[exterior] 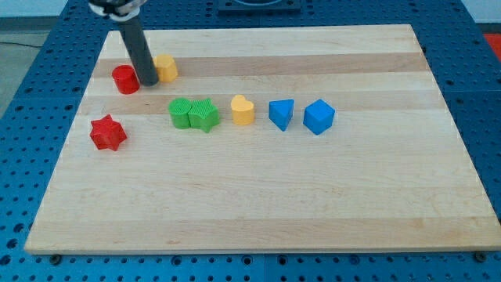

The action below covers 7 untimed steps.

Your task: Push the green star above to the blue triangle

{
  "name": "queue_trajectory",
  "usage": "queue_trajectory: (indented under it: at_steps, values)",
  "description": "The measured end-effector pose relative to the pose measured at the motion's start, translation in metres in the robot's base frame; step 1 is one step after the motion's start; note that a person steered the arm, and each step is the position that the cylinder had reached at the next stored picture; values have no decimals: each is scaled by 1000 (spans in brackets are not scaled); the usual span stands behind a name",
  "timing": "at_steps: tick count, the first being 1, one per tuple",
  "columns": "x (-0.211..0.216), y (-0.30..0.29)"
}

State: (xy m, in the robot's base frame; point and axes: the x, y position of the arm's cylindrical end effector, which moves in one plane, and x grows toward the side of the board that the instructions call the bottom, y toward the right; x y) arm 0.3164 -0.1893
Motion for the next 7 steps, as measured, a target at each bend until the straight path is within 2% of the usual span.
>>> queue_trajectory:
  at_steps: [1,2,3,6,7]
  values:
    - [0,12]
    - [2,111]
    - [28,191]
    - [153,184]
    - [133,160]
